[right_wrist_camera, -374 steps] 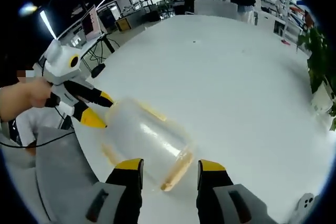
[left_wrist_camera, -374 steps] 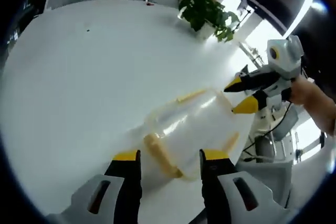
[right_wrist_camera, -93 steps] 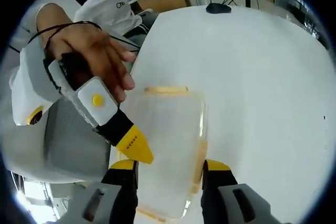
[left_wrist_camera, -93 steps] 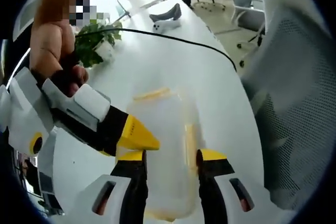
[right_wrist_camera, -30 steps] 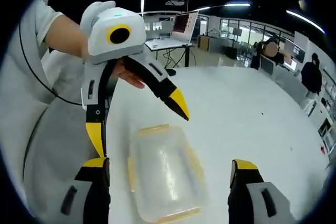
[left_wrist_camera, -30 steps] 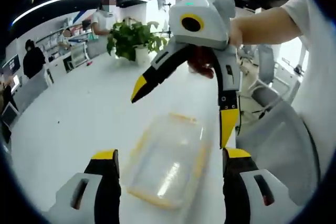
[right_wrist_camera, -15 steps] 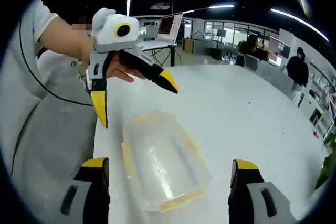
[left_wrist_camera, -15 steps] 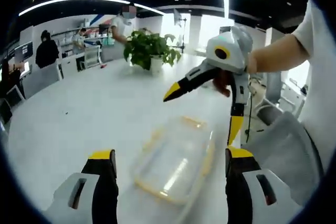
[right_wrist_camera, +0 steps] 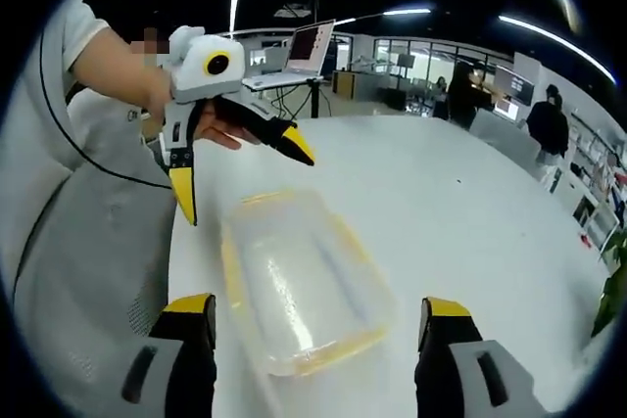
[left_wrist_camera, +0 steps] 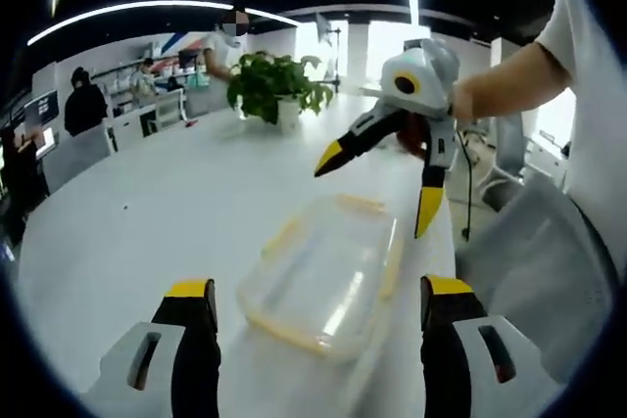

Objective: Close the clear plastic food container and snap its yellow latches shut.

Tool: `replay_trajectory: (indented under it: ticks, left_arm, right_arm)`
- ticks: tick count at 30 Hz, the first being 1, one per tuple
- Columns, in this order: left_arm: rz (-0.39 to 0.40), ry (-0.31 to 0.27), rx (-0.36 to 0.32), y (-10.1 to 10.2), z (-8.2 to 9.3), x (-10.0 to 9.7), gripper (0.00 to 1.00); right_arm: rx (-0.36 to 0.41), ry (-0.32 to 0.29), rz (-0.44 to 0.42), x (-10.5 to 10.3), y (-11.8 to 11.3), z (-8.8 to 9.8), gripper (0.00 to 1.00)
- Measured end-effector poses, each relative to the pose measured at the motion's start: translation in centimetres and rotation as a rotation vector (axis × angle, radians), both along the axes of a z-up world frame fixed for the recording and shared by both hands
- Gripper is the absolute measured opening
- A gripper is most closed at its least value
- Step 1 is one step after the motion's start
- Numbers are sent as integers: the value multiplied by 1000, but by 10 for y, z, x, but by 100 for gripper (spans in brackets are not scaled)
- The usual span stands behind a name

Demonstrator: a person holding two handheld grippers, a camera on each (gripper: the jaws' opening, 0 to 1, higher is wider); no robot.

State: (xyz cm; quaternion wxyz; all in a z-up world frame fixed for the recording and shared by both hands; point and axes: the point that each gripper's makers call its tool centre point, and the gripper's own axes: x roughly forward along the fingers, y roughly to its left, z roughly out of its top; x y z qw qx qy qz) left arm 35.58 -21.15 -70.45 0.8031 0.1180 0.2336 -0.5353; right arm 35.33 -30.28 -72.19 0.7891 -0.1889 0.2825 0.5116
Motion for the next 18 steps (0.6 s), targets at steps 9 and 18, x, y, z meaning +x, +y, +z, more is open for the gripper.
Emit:
replay_trajectory:
  ticks: [9, 18]
  left_arm:
    - [26, -1, 24, 8, -16, 3, 80]
    - [24, -6, 45, 5, -26, 2, 76]
  right_arm:
    - [-18, -7, 5, -3, -4, -8, 79]
    - [-22, -6, 13, -3, -4, -15, 74]
